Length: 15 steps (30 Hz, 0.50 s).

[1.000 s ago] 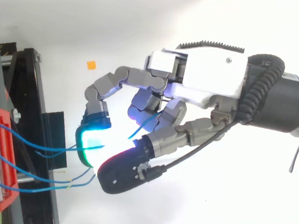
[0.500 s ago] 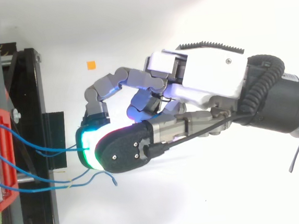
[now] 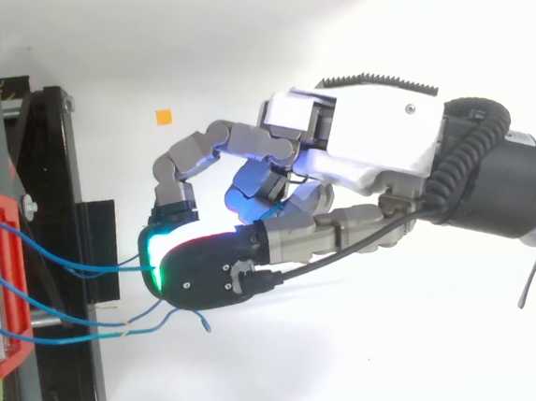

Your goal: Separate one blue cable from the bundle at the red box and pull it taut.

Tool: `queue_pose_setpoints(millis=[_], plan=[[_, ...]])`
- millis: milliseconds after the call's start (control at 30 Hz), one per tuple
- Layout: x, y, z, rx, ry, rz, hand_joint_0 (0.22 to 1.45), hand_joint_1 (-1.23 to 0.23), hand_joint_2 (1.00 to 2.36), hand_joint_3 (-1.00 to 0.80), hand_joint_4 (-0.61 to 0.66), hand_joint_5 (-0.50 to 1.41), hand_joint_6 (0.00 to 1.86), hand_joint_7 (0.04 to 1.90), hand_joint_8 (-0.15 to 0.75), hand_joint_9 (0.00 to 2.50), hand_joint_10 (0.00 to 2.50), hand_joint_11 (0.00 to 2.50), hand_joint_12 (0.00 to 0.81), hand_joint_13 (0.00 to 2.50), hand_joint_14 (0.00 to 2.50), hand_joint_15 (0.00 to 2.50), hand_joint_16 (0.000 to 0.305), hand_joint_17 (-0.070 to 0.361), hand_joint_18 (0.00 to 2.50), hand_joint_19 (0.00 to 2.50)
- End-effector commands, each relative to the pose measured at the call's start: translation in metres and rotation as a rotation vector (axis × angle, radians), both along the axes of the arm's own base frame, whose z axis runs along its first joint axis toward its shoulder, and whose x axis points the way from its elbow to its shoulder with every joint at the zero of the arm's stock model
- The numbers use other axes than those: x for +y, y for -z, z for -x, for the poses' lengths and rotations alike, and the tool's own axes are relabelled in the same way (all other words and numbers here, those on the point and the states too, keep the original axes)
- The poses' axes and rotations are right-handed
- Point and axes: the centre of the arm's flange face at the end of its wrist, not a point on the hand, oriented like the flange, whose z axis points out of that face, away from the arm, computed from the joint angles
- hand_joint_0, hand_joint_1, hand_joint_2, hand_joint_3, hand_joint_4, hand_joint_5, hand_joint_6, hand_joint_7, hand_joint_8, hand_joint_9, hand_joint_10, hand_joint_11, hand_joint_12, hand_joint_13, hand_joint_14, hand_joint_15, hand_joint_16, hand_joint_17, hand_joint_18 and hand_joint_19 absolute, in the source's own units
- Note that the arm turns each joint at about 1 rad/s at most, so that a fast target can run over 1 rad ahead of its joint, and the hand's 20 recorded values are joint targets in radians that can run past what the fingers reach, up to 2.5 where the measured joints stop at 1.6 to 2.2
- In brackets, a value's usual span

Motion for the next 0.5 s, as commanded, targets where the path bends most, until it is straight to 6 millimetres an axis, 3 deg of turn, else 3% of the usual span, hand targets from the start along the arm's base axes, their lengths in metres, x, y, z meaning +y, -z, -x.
queue_pose_setpoints(millis=[0,133,200,367,467], plan=[[0.0002,-0.0003,-0.0001,-0.001,0.000,0.000,0.59,-0.74,1.03,-0.10,0.13,-0.16,0.83,1.24,0.420,1.02,2.50,2.50,0.443,1.45,2.50,1.52,0.138,0.103,1.97,1.01],[-0.0001,0.0004,0.0003,0.001,0.001,0.000,0.57,-0.66,1.01,-0.41,0.14,-0.16,0.83,1.17,0.436,1.03,2.50,2.50,0.440,1.44,2.50,1.48,0.129,0.097,1.96,1.03],[-0.0001,0.0017,0.0003,0.004,0.001,0.001,0.57,-0.60,1.00,-0.47,0.14,-0.16,0.81,1.11,0.443,1.03,2.50,2.50,0.439,1.45,2.50,1.49,0.133,0.100,1.96,1.00],[0.0000,0.0015,0.0002,0.003,0.001,0.002,0.56,-0.59,1.00,-0.47,0.13,-0.15,0.79,1.12,0.444,1.03,2.50,2.50,0.446,1.45,2.50,1.48,0.136,0.102,1.96,0.99],[0.0000,0.0008,-0.0002,0.001,0.001,0.002,0.59,-0.62,1.01,-0.38,0.12,-0.15,0.78,1.20,0.425,1.02,2.50,2.50,0.440,1.44,2.50,1.45,0.131,0.098,1.95,1.02]])
